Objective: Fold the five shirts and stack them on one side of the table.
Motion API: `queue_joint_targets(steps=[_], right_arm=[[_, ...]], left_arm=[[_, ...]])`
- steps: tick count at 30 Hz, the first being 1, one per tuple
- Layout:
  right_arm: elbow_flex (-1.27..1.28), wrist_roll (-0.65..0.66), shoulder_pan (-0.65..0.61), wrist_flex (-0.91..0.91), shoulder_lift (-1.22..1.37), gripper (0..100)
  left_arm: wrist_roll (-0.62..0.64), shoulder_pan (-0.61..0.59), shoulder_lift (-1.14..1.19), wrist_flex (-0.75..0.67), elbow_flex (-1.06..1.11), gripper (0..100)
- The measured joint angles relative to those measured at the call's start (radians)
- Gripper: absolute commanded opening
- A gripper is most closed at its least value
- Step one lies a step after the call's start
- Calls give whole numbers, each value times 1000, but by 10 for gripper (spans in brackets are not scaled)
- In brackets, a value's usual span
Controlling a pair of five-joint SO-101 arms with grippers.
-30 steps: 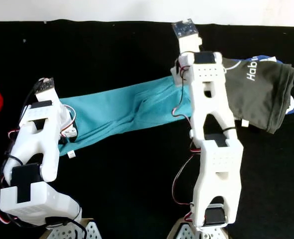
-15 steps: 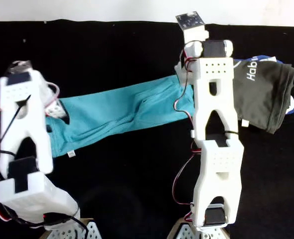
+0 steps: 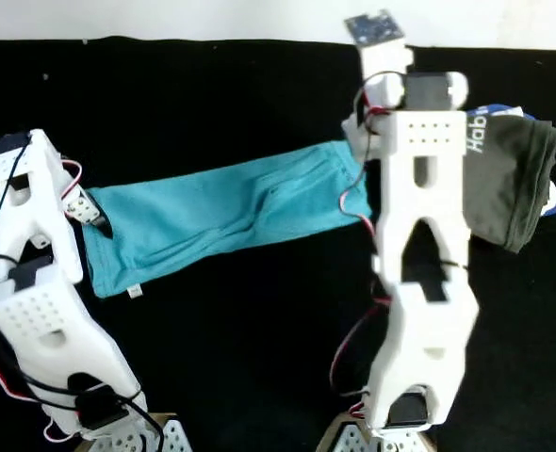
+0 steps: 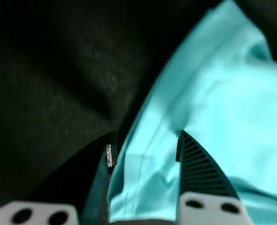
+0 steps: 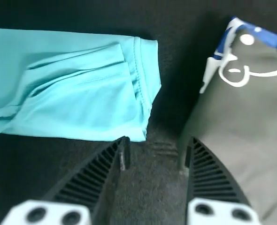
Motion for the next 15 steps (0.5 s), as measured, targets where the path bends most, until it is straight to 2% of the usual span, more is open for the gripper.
queue_joint_targets(steps=[7, 12, 15], right_arm=[[330, 0, 0, 0, -331, 195], [535, 0, 12, 0, -476, 195], [634, 14, 58, 0, -577, 182]], left_arm=[[2, -3, 123, 6, -124, 200], [-3, 6, 144, 6, -140, 0], [-21, 26, 152, 15, -144, 6]])
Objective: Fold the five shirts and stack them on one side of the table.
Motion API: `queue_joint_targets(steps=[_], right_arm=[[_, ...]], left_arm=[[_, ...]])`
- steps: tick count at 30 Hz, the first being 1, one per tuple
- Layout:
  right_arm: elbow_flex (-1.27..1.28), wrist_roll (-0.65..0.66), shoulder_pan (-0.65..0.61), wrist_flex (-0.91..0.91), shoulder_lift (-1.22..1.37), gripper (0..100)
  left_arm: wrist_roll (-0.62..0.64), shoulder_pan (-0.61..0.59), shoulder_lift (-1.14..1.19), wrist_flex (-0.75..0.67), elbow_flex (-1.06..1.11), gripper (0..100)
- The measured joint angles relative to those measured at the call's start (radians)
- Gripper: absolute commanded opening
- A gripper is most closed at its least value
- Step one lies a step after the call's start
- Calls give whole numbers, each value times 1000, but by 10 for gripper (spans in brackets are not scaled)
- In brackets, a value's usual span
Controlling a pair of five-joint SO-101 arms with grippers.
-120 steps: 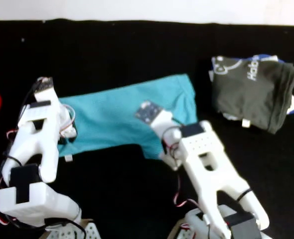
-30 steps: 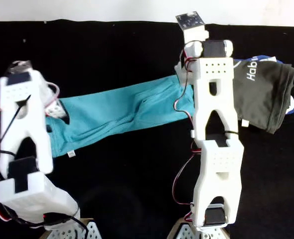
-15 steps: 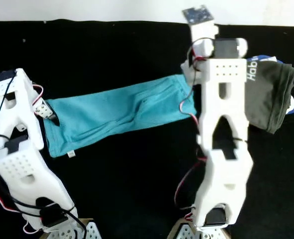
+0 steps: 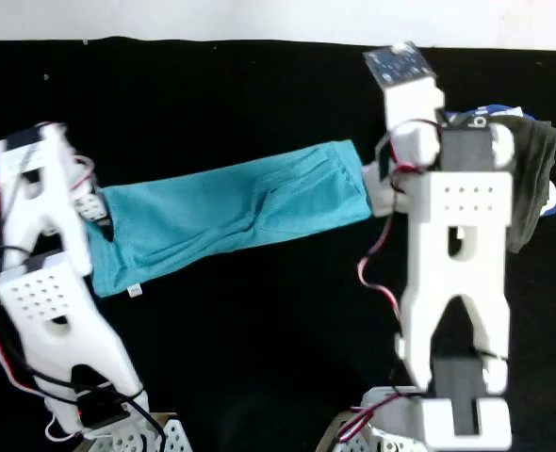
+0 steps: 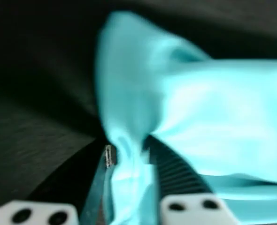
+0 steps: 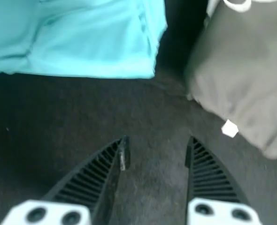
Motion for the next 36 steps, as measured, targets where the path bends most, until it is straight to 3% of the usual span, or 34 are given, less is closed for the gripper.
queue_joint_targets(steps=[6, 15, 19, 28, 36], right_arm=[[278, 74, 46, -51, -199, 2], [853, 77, 54, -416, -368, 5], [1083, 77, 57, -582, -428, 5], [1508, 77, 140, -1008, -542, 5], [1717, 77, 143, -1244, -563, 5]], left_arm=[[-52, -17, 5, 12, -5, 10], [-190, -264, 18, 144, -258, 10], [-207, -270, 18, 249, -367, 10], [-164, -89, -18, 322, -393, 10], [-64, 210, -359, 324, -184, 10]])
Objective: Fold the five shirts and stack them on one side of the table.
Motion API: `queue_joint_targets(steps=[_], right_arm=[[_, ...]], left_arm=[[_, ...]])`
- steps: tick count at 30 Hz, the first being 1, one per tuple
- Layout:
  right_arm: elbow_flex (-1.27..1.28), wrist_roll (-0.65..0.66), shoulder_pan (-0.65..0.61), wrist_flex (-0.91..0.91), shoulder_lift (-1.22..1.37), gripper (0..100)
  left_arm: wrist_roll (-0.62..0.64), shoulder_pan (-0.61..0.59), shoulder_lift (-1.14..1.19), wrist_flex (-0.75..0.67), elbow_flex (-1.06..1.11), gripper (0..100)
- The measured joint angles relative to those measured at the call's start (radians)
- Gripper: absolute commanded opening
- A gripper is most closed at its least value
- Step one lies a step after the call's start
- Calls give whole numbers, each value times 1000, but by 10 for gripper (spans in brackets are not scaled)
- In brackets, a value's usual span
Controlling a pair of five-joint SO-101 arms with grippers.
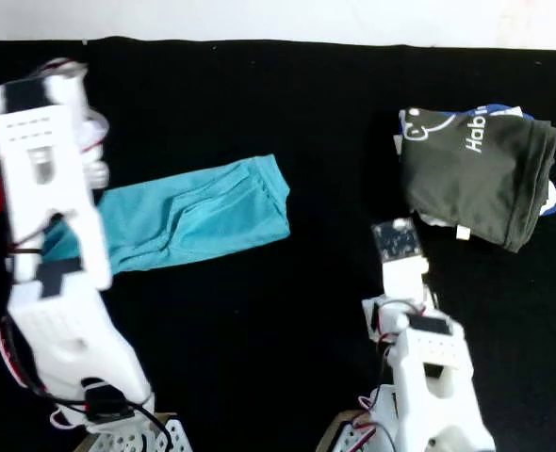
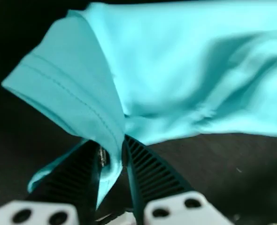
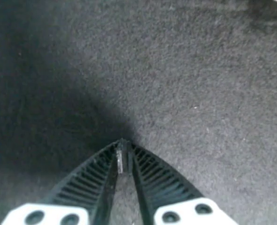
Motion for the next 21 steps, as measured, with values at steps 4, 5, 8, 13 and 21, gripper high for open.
queue_joint_targets(steps=[4, 5, 8, 13, 21], right_arm=[[37, 0, 0, -38, -9, 5], [37, 0, 0, -40, -9, 5], [40, 0, 0, -43, -9, 5], [41, 0, 0, -43, -9, 5], [41, 0, 0, -43, -9, 5]], left_arm=[[34, 227, -77, -12, 8, 10], [35, 281, -78, -28, 11, 10], [37, 410, -77, -98, 14, 10], [41, 509, 32, -186, 14, 10], [44, 542, 265, -272, -204, 10]])
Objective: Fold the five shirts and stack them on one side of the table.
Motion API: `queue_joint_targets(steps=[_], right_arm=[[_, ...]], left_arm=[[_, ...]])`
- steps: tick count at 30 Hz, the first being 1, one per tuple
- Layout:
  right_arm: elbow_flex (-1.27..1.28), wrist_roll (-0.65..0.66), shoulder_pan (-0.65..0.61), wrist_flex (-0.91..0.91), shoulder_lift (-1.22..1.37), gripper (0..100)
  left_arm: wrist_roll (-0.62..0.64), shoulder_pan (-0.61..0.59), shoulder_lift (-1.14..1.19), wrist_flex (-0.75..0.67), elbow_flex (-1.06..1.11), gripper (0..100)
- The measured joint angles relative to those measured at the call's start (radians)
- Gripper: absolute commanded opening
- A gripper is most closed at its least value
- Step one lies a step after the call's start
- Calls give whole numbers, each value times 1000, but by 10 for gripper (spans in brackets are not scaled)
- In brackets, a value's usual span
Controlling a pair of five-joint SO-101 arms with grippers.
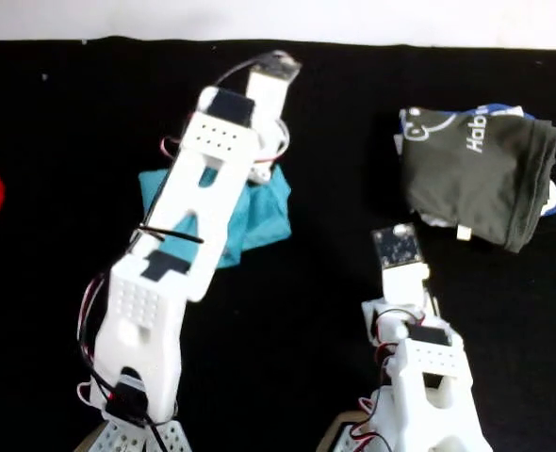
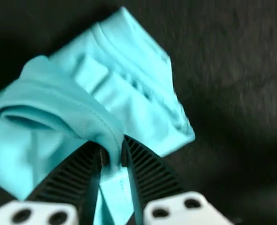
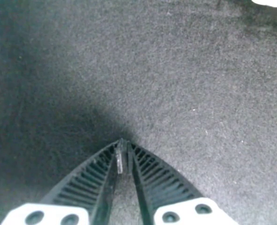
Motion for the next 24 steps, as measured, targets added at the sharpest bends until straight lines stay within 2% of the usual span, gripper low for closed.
queue_joint_targets(steps=[5, 9, 11, 16, 20, 24], right_arm=[[3, -31, 0, -17, 0, 5], [3, -48, 2, -17, 0, 5], [3, -48, 2, -17, 0, 5], [3, -48, 2, -17, 0, 5], [3, -48, 2, -17, 0, 5], [3, -48, 2, -17, 0, 5]], left_arm=[[0, 15, 157, 0, -232, 23], [0, 14, 236, 0, -328, 159], [34, 11, 245, 9, -361, 181], [117, -12, 247, 135, -508, 129], [123, -75, 245, 255, -617, 2], [123, -123, 245, 272, -565, 8]])
